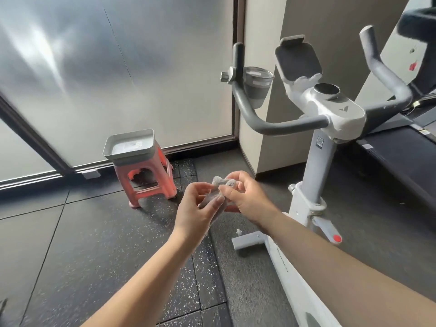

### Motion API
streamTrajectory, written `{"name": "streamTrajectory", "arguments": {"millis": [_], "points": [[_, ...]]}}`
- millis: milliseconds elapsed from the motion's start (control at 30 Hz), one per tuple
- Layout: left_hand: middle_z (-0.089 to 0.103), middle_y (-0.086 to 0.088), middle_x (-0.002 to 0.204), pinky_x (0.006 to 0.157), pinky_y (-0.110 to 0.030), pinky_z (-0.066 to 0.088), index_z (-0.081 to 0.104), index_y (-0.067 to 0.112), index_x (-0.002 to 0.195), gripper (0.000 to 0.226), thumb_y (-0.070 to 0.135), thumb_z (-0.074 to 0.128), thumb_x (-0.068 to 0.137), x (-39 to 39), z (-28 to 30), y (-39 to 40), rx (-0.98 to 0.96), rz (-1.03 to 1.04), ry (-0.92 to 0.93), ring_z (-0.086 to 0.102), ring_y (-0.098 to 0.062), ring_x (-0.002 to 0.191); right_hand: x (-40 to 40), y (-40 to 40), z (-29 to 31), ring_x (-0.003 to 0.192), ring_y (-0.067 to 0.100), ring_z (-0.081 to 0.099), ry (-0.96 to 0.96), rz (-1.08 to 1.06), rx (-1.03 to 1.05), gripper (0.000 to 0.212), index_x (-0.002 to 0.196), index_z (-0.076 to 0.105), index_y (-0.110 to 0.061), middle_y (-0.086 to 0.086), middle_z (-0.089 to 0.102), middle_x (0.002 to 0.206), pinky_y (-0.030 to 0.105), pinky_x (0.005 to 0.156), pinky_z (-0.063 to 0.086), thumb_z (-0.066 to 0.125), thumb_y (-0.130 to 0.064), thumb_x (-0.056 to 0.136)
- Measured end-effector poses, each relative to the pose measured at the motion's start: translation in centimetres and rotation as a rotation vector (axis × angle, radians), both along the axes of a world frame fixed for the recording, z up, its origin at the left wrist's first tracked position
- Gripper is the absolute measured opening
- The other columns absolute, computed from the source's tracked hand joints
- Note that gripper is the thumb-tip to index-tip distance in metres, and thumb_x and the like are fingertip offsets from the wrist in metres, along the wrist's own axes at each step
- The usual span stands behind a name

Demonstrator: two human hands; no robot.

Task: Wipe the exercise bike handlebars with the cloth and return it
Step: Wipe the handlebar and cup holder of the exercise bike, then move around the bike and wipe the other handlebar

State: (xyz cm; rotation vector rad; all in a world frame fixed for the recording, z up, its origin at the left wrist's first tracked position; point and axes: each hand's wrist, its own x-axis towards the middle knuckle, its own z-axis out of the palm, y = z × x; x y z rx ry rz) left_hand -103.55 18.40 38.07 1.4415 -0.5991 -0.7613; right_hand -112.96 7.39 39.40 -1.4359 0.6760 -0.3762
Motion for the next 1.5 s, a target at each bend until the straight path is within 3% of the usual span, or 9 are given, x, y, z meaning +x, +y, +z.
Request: {"name": "streamTrajectory", "arguments": {"millis": [133, 233, 367, 533, 733, 833, 1033, 1233, 1500], "points": [[0.054, -0.004, 0.127, 0.095, -0.045, 0.047, 0.048, 0.044, 0.113, 0.060, 0.061, 0.072, 0.061, -0.3, -0.6, 0.8, 0.020, -0.082, -0.086, 0.057, -0.023, 0.114, -0.3, 1.4, 0.3, 0.089, 0.023, 0.066, -0.058, 0.008, 0.045, 0.016, 0.097, 0.056, -0.022, 0.008, 0.062, 0.097, 0.043, 0.080, 0.058, 0.067, -0.019, 0.085], [0.058, -0.001, 0.125, 0.086, -0.045, 0.051, 0.036, 0.030, 0.133, 0.055, 0.039, 0.058, 0.083, -1.2, -1.0, 1.5, 0.009, -0.153, -0.127, 0.064, -0.021, 0.100, -0.5, 2.3, 0.4, 0.080, 0.018, 0.064, -0.093, -0.005, 0.021, 0.014, 0.094, 0.060, -0.020, 0.005, 0.063, 0.088, 0.038, 0.075, 0.058, 0.067, -0.014, 0.084], [0.068, -0.005, 0.098, 0.063, -0.048, 0.054, 0.036, 0.029, 0.133, 0.043, 0.020, 0.051, 0.094, -2.3, -1.6, 2.9, 0.100, -0.078, -0.222, 0.060, -0.024, 0.065, -1.5, 3.6, -0.9, 0.085, 0.015, 0.063, 0.011, -0.013, -0.203, 0.020, 0.103, 0.065, -0.027, -0.002, 0.067, 0.089, 0.033, 0.077, 0.054, 0.069, -0.024, 0.084], [0.052, 0.010, 0.123, 0.098, -0.033, 0.041, 0.025, 0.030, 0.140, 0.057, 0.022, 0.053, 0.091, -3.3, -3.5, 6.1, 0.273, 0.019, -0.519, 0.052, -0.010, 0.110, -5.1, 5.3, -3.1, 0.107, 0.016, 0.055, 0.241, -0.005, -0.485, 0.039, 0.128, 0.054, -0.027, 0.000, 0.057, 0.119, 0.034, 0.096, 0.047, 0.059, -0.032, 0.090], [0.051, 0.000, 0.101, 0.076, -0.031, 0.045, 0.045, 0.031, 0.117, 0.031, 0.045, 0.049, 0.090, -6.2, -4.9, 12.7, 0.549, -0.007, -0.843, 0.056, -0.022, 0.088, -10.7, 8.2, -5.8, 0.138, 0.018, 0.032, 0.508, 0.140, -0.762, 0.050, 0.141, 0.039, -0.029, -0.004, 0.036, 0.150, 0.034, 0.113, 0.025, 0.052, -0.035, 0.093], [0.054, 0.005, 0.093, 0.069, -0.032, 0.047, 0.050, 0.027, 0.107, 0.035, 0.055, 0.047, 0.087, -7.6, -5.2, 15.8, 0.690, -0.072, -0.974, 0.055, -0.018, 0.081, -13.0, 10.2, -7.0, 0.144, 0.021, 0.021, 0.626, 0.225, -0.834, 0.054, 0.144, 0.034, -0.031, -0.002, 0.026, 0.156, 0.043, 0.117, 0.020, 0.049, -0.041, 0.092], [0.061, 0.003, 0.087, 0.060, -0.031, 0.053, 0.056, 0.023, 0.097, 0.043, 0.062, 0.044, 0.084, -9.6, -5.6, 20.4, 0.864, -0.175, -1.136, 0.058, -0.015, 0.070, -17.0, 14.4, -8.2, 0.145, 0.023, 0.018, 0.748, 0.236, -0.921, 0.056, 0.145, 0.031, -0.027, 0.003, 0.024, 0.157, 0.042, 0.117, 0.018, 0.048, -0.040, 0.093], [0.048, 0.004, 0.090, 0.068, -0.032, 0.050, 0.056, 0.020, 0.095, 0.056, 0.067, 0.062, 0.066, -11.4, -5.2, 24.2, 0.855, -0.348, -1.136, 0.051, -0.015, 0.073, -21.4, 19.0, -8.7, 0.145, 0.023, 0.017, 0.853, 0.149, -0.900, 0.058, 0.146, 0.029, -0.026, 0.002, 0.023, 0.157, 0.041, 0.117, 0.015, 0.047, -0.042, 0.093], [0.043, -0.003, 0.105, 0.079, -0.039, 0.053, 0.054, 0.011, 0.100, 0.054, 0.056, 0.066, 0.073, -15.0, -5.4, 31.0, 0.675, -0.493, -1.199, 0.058, -0.023, 0.084, -26.2, 28.8, -8.4, 0.143, 0.026, 0.022, 0.888, -0.001, -0.872, 0.054, 0.143, 0.034, -0.025, 0.006, 0.027, 0.155, 0.045, 0.115, 0.022, 0.048, -0.040, 0.093]]}}
